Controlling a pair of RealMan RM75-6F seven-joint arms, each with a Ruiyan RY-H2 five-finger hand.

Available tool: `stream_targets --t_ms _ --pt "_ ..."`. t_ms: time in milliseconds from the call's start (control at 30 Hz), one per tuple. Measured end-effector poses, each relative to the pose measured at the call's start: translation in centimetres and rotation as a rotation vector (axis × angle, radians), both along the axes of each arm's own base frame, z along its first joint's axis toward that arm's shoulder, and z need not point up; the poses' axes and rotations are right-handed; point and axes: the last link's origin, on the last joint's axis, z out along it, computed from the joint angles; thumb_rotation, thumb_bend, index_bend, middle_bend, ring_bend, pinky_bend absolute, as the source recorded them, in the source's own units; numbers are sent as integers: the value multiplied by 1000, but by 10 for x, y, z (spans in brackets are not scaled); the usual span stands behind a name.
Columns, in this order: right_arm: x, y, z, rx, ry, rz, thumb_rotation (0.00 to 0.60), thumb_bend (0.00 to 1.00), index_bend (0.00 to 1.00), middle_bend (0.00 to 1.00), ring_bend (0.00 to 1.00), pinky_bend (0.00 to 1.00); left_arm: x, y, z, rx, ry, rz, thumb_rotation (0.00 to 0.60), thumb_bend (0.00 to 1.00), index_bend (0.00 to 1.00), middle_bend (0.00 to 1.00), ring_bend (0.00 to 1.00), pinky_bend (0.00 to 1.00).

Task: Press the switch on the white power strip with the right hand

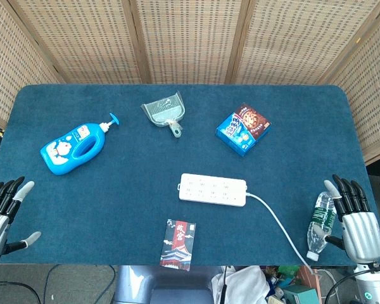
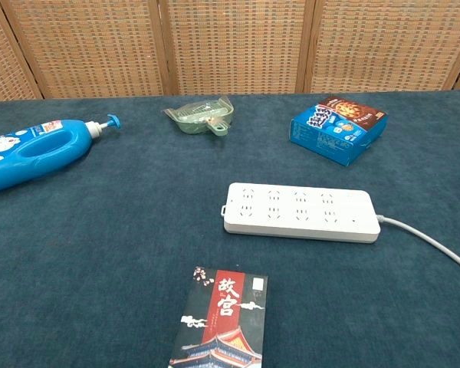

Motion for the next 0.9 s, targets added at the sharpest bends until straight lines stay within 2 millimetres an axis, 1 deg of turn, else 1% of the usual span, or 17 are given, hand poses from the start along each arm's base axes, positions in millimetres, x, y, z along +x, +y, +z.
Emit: stream_targets --t_ms 233,367,400,467,500,533,567,600,633,667,700,733,767,833,900 --pt "1 0 -1 8 3 7 600 0 0 0 0 0 0 0 -1 -1 3 0 600 0 0 0 0 0" --pt "3 -6 -2 7 10 30 600 0 0 7 1 4 0 2 -1 0 5 2 600 0 0 0 0 0" --pt "4 -9 -2 5 13 38 600 0 0 77 52 71 0 3 -2 1 7 4 600 0 0 0 0 0" --pt "7 -18 -2 -5 27 62 600 0 0 354 317 390 0 4 -2 1 10 8 600 0 0 0 0 0" --pt "9 -22 -2 -10 37 77 600 13 0 549 521 652 0 5 -2 1 12 13 600 0 0 0 0 0" --pt "13 -29 -3 -8 52 102 600 67 0 686 672 850 -1 7 -3 0 14 17 600 0 0 0 0 0" --pt "16 -35 -5 -1 61 120 600 125 0 744 740 931 -1 8 -3 0 17 22 600 0 0 0 0 0" --pt "19 -41 -8 11 69 135 600 246 0 805 816 991 -1 10 -4 0 21 28 600 0 0 0 0 0" --pt "22 -47 -12 34 75 147 600 380 0 852 872 1000 -1 11 -4 0 23 31 600 0 0 0 0 0" --pt "23 -51 -15 56 77 150 600 455 0 877 901 1000 -1 12 -5 -1 26 33 600 0 0 0 0 0" --pt "25 -54 -19 80 78 151 600 550 0 903 931 1000 -1 13 -5 -1 28 37 600 0 0 0 0 0" --pt "27 -60 -25 118 78 151 600 617 10 918 947 1000 -1 14 -6 -2 31 39 600 0 0 0 0 0" --pt "28 -64 -29 149 79 148 600 648 23 925 955 1000 -1 15 -6 -2 32 42 600 0 0 0 0 0" --pt "31 -75 -42 228 84 134 600 716 84 936 965 1000 -1 18 -7 -1 38 51 600 0 0 0 0 0" --pt "33 -84 -55 300 91 116 600 738 139 939 967 1000 -2 20 -8 0 42 61 600 0 0 0 0 0"
